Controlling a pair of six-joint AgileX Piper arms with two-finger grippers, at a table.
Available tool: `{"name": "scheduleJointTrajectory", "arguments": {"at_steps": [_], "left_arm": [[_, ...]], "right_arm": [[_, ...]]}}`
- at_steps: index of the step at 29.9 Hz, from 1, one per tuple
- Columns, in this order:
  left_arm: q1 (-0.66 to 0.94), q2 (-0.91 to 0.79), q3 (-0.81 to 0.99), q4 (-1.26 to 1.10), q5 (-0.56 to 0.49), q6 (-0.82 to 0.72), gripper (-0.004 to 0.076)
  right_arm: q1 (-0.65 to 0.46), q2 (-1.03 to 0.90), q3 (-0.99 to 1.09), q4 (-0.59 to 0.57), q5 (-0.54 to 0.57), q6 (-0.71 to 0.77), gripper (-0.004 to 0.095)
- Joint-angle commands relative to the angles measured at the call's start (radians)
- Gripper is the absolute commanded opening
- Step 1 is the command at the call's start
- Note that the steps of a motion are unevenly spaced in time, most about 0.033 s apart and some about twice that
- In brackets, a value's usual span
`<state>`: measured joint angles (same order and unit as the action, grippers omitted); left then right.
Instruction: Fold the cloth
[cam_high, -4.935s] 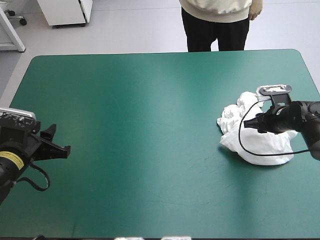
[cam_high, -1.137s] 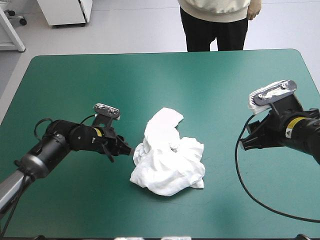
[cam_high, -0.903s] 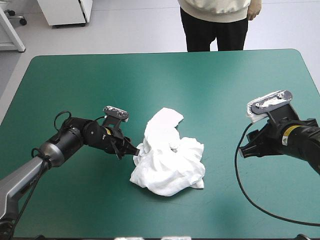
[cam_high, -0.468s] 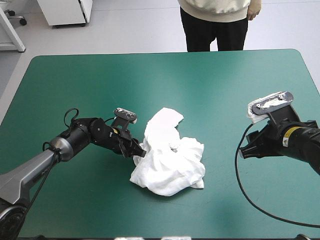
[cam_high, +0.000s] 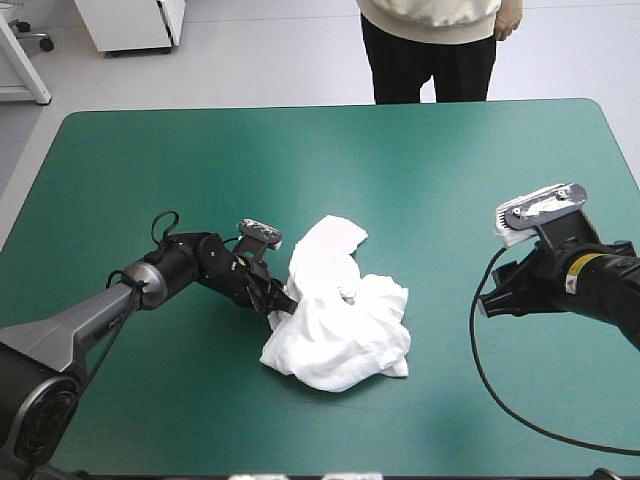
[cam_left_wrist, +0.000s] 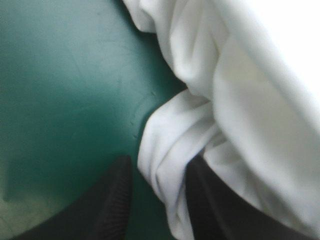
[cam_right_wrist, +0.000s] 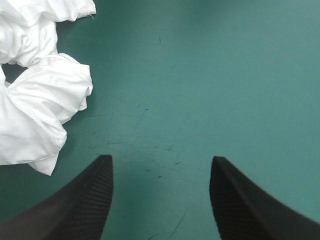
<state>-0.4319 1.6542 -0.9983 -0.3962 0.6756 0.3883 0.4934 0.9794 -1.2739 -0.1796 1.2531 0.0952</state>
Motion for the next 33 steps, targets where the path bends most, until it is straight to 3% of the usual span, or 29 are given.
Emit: {"name": "scheduleJointTrajectory", "arguments": {"at_steps": [1,3,4,11,18,27,33], "left_arm": [[-0.015,0.009,-0.002,-0.017,-0.014,0.010,0.0164],[-0.015,0.009,-0.002,-0.017,-0.018,0.032,0.0022],[-0.015,0.009,-0.002,-0.019,-0.020,0.046,-0.0005],[-0.013,0.007,-0.002,-0.019,-0.039,0.048,-0.0009],[-0.013,-0.008,-0.008,-0.010,-0.022,0.048,-0.0009],[-0.013,-0.008,-0.008,-0.006,-0.009,0.048,-0.0009],[-0.013,-0.008,-0.008,-0.002,-0.012,0.048,-0.0009]], "right_arm": [[-0.008,-0.013,-0.024,0.008,-0.027,0.003,0.0537],[-0.008,-0.013,-0.021,0.020,-0.022,0.003,0.0536],[-0.008,-0.013,-0.019,0.022,-0.020,0.003,0.0536],[-0.008,-0.013,0.127,0.149,-0.049,-0.037,0.0535],[-0.004,0.038,0.365,0.368,-0.306,-0.156,0.0521],[-0.004,0.292,0.379,0.454,-0.294,-0.336,0.0521],[-0.004,0.340,0.379,0.540,-0.305,-0.404,0.0516]]}}
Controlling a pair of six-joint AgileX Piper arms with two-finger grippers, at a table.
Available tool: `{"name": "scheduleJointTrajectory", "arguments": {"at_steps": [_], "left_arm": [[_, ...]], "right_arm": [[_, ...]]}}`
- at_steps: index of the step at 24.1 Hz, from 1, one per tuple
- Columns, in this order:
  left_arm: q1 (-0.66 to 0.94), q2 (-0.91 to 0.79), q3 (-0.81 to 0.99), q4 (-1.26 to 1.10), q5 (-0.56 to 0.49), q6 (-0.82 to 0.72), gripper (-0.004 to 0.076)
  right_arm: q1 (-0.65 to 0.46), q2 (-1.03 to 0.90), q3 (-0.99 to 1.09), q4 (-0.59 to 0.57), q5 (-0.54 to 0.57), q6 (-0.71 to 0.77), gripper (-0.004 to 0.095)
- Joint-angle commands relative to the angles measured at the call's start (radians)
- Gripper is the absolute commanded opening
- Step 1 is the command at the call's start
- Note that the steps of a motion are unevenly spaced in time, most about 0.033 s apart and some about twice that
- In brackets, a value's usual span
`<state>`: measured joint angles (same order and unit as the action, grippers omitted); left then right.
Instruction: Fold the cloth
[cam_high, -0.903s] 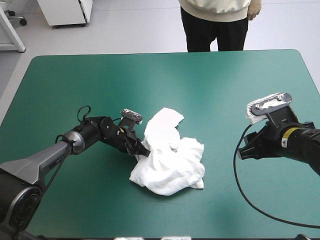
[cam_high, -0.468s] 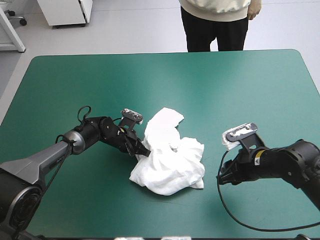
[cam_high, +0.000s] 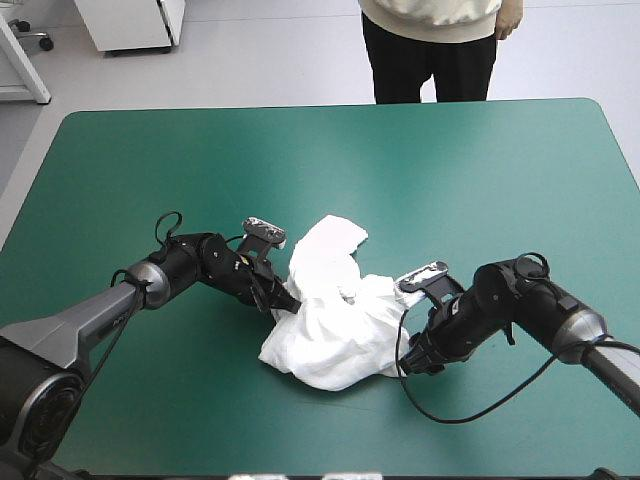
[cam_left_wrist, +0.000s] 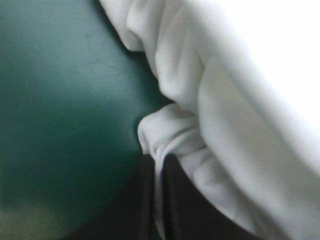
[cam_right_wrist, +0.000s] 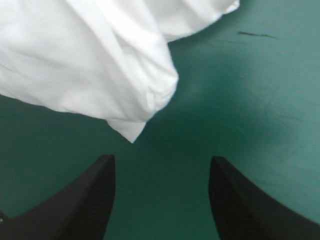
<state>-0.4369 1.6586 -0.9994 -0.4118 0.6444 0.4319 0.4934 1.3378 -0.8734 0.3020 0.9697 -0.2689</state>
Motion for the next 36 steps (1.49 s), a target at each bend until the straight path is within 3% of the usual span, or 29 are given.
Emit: {"name": "scheduleJointTrajectory", "arguments": {"at_steps": [1,8,13,18,20,21,25,30,36], "left_arm": [[-0.008,-0.013,-0.007,0.016,0.017,0.004,-0.0009],[-0.008,-0.013,-0.007,0.016,0.015,0.004,-0.0009],[-0.008,-0.013,-0.007,0.016,0.015,0.005,-0.0009],[-0.008,-0.013,-0.007,0.018,0.013,0.005,-0.0009],[-0.008,-0.013,-0.007,0.018,0.013,0.005,-0.0009],[-0.008,-0.013,-0.007,0.022,0.013,0.005,-0.0009],[-0.002,-0.033,-0.013,0.021,-0.007,0.003,-0.0009],[0.044,-0.150,-0.068,0.060,0.110,-0.023,-0.0009],[0.083,-0.285,-0.182,0.082,0.223,-0.023,-0.0009]], "right_arm": [[-0.004,-0.018,-0.022,0.058,-0.022,-0.040,0.0514],[0.079,0.038,-0.019,0.029,-0.038,-0.036,0.0513],[0.201,0.113,-0.019,-0.103,-0.121,0.067,0.0513],[0.205,0.167,-0.019,-0.097,-0.179,0.092,0.0469],[0.205,0.167,-0.019,-0.085,-0.181,0.086,0.0214],[0.205,0.167,-0.019,-0.085,-0.162,0.061,-0.0016],[0.205,0.126,-0.031,-0.090,-0.082,0.058,-0.0008],[0.201,-0.133,-0.104,-0.087,-0.022,0.115,-0.0013],[0.201,-0.245,-0.328,-0.179,-0.009,0.178,-0.0013]]}}
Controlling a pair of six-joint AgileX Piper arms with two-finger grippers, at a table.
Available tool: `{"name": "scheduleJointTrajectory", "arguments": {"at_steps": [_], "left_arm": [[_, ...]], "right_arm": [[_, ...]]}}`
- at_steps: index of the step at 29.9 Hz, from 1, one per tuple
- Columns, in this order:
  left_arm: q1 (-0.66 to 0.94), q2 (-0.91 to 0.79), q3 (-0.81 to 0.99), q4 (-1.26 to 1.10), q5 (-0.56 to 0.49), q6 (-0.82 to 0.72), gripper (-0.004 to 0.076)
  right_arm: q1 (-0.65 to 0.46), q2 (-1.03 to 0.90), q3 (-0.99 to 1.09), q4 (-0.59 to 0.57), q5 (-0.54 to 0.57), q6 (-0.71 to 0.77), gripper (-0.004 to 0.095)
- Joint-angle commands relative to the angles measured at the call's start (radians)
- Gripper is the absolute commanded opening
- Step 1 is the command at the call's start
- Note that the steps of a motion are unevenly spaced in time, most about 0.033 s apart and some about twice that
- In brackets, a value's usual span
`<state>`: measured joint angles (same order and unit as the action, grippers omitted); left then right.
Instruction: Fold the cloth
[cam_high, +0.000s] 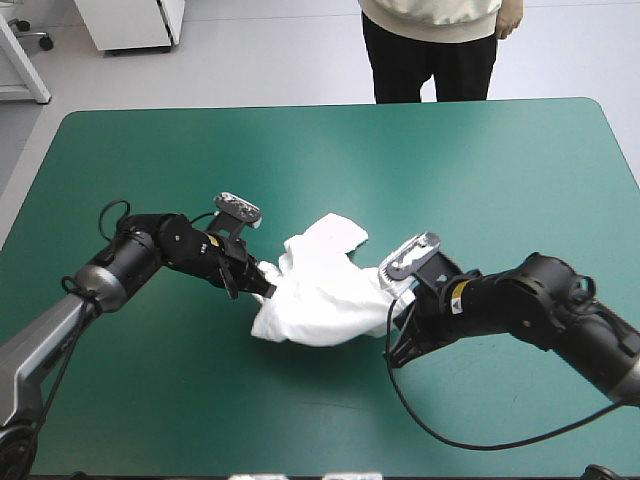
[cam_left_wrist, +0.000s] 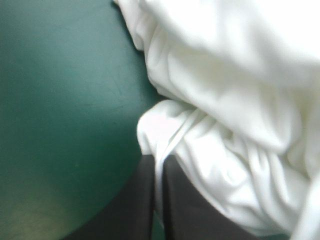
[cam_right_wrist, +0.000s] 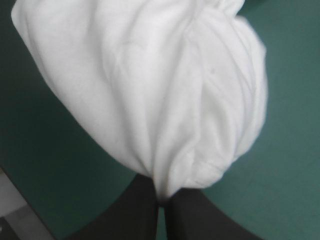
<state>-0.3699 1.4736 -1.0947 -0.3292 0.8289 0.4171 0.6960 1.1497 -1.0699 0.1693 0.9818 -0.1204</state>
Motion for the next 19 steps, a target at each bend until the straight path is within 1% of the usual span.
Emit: {"name": "scheduleJointTrajectory", "arguments": {"at_steps": [1,3,6,8,10,14,16,19], "left_arm": [[0.022,-0.119,-0.113,0.010,0.055,-0.013,-0.0009],[0.036,-0.168,-0.183,0.037,0.084,-0.027,-0.0009],[0.060,-0.235,-0.296,0.068,0.118,-0.040,-0.0009],[0.077,-0.277,-0.388,0.087,0.136,-0.040,-0.0009],[0.083,-0.309,-0.494,0.125,0.146,-0.060,-0.0009],[0.083,-0.330,-0.698,0.149,0.157,-0.062,-0.0009],[0.083,-0.330,-0.811,0.149,0.164,-0.050,-0.0009],[0.083,-0.327,-0.951,0.149,0.160,-0.022,-0.0009]], "right_arm": [[-0.001,-0.065,-0.171,-0.069,-0.019,0.034,-0.0013],[-0.001,-0.067,-0.280,-0.134,-0.017,0.047,-0.0013],[-0.001,-0.063,-0.442,-0.264,-0.017,0.073,-0.0013],[-0.001,-0.063,-0.520,-0.339,-0.020,0.081,-0.0013],[-0.001,-0.063,-0.588,-0.388,-0.025,0.082,-0.0013],[-0.001,-0.063,-0.680,-0.430,-0.032,0.044,-0.0013],[-0.001,-0.063,-0.724,-0.434,-0.052,-0.018,-0.0013],[-0.001,-0.063,-0.798,-0.439,-0.086,-0.063,-0.0013]]}}
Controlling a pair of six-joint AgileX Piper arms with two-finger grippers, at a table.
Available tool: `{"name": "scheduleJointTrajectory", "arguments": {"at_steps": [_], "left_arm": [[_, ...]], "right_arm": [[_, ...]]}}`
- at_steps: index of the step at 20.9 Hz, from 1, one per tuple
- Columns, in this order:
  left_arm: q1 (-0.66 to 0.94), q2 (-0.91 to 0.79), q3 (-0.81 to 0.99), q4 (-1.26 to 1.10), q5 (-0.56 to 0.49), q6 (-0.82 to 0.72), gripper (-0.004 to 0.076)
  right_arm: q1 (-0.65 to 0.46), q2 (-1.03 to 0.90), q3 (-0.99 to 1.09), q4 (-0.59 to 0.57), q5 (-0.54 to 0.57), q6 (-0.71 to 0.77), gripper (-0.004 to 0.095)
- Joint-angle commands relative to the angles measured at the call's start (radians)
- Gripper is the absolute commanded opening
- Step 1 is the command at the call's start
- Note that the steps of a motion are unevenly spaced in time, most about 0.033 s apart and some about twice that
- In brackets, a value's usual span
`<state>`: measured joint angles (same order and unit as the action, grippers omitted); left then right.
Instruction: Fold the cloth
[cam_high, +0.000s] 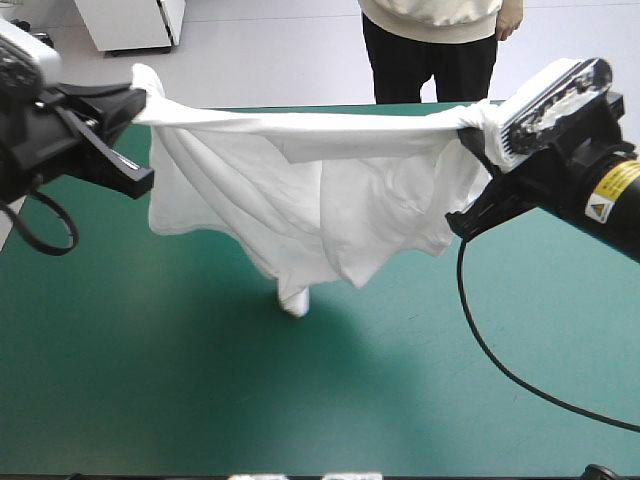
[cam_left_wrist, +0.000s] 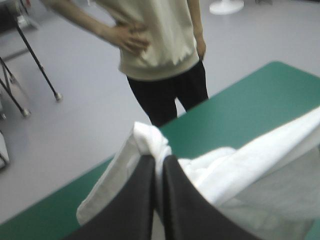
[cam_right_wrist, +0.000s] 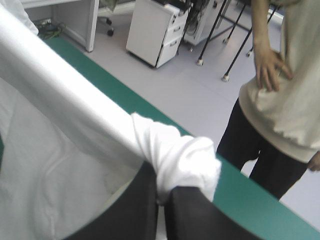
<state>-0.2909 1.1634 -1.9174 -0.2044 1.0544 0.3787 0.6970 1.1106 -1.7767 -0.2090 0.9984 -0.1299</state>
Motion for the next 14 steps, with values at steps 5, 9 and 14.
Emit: {"name": "scheduleJointTrajectory", "arguments": {"at_steps": [5,9,14], "left_arm": [[0.004,-0.016,-0.341,0.007,-0.103,0.030,-0.0009],[0.004,-0.012,-0.363,0.013,-0.099,0.027,-0.0009],[0.004,0.058,-0.355,0.013,0.036,-0.022,-0.0009]], "right_arm": [[-0.002,-0.024,-0.352,-0.050,-0.130,-0.137,-0.0013],[-0.002,-0.024,-0.421,-0.050,-0.068,-0.135,-0.0013],[-0.002,0.054,-0.410,-0.054,0.109,-0.057,-0.0013]]}}
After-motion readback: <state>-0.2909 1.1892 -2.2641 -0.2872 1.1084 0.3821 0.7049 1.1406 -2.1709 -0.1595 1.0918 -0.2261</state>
